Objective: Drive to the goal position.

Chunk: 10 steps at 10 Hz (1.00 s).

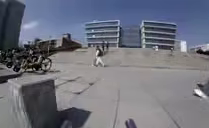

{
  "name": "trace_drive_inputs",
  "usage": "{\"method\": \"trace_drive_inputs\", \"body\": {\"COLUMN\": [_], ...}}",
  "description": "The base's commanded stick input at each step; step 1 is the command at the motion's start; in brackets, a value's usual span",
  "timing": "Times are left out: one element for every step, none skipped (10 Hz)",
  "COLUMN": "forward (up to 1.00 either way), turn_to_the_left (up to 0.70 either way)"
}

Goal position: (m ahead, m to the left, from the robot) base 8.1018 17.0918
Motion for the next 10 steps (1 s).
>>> {"method": "trace_drive_inputs", "body": {"forward": [1.00,1.00,1.00,1.00,1.00,1.00,1.00,1.00,1.00,1.00], "turn_to_the_left": [-0.20,-0.40,-0.40,0.02,0.02,0.02,0.02,0.02,0.02,0.02]}}
